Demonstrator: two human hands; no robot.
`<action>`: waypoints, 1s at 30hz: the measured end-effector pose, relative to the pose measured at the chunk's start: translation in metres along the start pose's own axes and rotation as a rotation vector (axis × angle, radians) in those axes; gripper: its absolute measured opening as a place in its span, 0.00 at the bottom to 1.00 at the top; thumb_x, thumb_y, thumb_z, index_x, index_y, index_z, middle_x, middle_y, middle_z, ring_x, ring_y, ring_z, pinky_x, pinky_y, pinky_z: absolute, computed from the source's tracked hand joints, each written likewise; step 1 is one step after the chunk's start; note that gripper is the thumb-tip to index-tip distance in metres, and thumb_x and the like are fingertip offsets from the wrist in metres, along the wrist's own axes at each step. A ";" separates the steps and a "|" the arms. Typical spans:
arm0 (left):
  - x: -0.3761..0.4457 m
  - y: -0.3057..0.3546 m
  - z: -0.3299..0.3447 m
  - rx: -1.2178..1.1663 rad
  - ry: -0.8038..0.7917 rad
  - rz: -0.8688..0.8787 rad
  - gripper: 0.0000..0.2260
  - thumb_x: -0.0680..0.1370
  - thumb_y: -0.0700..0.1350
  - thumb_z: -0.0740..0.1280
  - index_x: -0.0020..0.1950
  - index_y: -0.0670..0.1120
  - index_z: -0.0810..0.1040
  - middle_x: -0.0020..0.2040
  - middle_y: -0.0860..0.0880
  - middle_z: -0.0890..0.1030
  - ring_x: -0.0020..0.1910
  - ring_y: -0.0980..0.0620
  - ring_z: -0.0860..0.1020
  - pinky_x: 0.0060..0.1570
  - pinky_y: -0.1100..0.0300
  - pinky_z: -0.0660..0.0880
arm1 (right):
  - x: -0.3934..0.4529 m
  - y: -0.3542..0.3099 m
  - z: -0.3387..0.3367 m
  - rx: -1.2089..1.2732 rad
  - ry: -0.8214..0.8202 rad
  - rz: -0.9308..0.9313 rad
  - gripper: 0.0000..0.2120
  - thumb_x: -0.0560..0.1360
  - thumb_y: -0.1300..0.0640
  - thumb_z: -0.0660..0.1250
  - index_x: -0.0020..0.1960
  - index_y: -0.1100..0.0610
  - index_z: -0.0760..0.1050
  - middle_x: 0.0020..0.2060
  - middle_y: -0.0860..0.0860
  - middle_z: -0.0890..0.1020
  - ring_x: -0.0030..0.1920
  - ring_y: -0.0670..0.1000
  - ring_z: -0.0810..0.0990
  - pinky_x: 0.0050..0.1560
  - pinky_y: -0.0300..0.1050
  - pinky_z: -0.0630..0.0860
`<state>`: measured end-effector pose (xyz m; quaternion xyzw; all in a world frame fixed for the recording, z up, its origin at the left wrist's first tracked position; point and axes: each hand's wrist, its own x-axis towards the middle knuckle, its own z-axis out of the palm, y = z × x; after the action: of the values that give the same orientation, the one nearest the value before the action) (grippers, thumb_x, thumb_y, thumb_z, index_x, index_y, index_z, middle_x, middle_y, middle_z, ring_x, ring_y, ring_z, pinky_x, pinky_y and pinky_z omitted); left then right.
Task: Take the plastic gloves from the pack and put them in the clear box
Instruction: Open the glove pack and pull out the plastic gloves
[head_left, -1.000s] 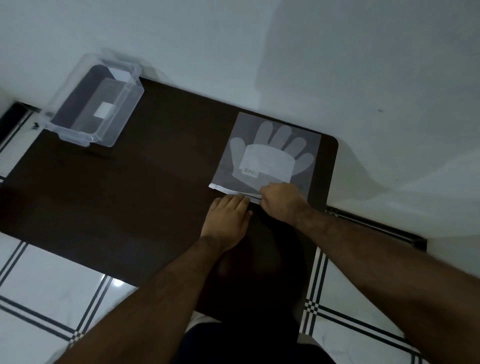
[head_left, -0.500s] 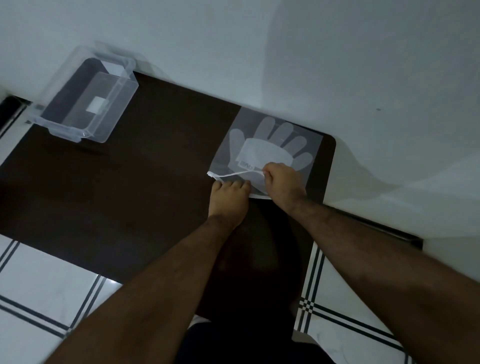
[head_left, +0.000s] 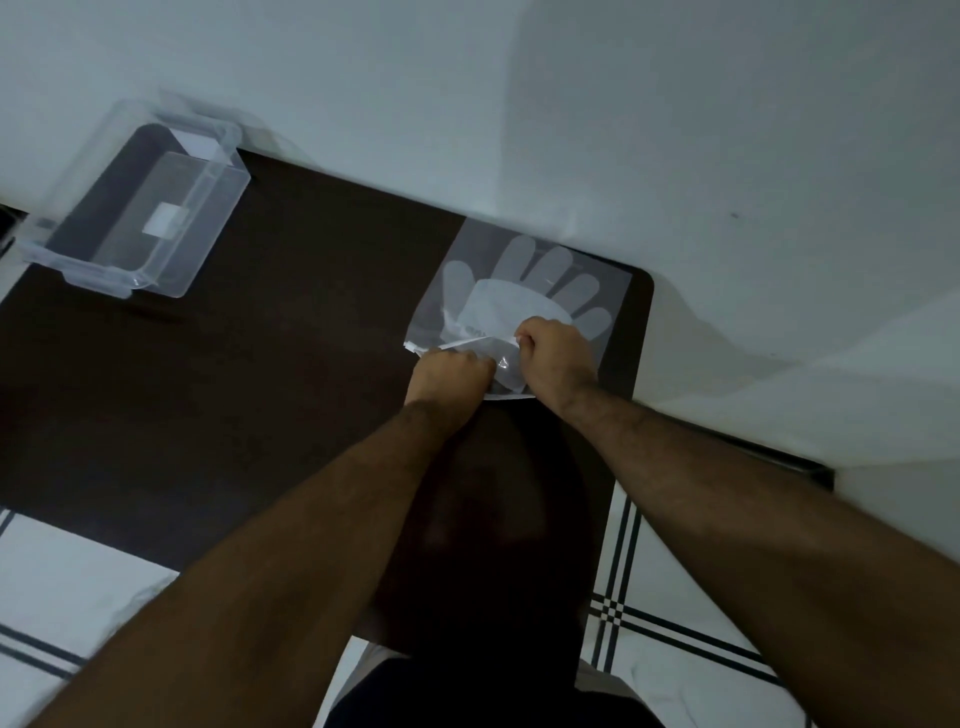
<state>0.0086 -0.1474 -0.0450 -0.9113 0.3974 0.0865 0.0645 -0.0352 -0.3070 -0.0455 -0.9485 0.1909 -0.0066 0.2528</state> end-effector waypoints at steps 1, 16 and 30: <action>0.001 -0.001 0.000 0.001 -0.003 0.014 0.09 0.86 0.48 0.63 0.62 0.50 0.81 0.54 0.48 0.86 0.52 0.46 0.84 0.51 0.51 0.77 | 0.001 -0.001 0.000 0.002 0.004 0.005 0.07 0.84 0.56 0.66 0.55 0.55 0.82 0.47 0.51 0.85 0.49 0.49 0.83 0.52 0.46 0.83; 0.014 -0.006 0.005 0.133 0.018 0.171 0.10 0.86 0.46 0.63 0.62 0.48 0.82 0.56 0.47 0.84 0.51 0.45 0.85 0.47 0.50 0.77 | 0.000 -0.004 0.007 0.029 0.051 0.053 0.07 0.84 0.54 0.65 0.52 0.53 0.82 0.43 0.48 0.83 0.44 0.47 0.81 0.46 0.44 0.82; 0.006 -0.013 0.016 -0.125 0.203 0.172 0.10 0.83 0.48 0.67 0.62 0.46 0.81 0.53 0.45 0.84 0.48 0.43 0.84 0.48 0.46 0.80 | 0.004 0.004 0.007 0.048 0.013 -0.046 0.16 0.86 0.44 0.58 0.52 0.51 0.80 0.46 0.49 0.83 0.49 0.49 0.81 0.53 0.54 0.82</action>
<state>0.0202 -0.1400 -0.0610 -0.8802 0.4724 0.0237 -0.0404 -0.0320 -0.3084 -0.0534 -0.9462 0.1707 -0.0231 0.2739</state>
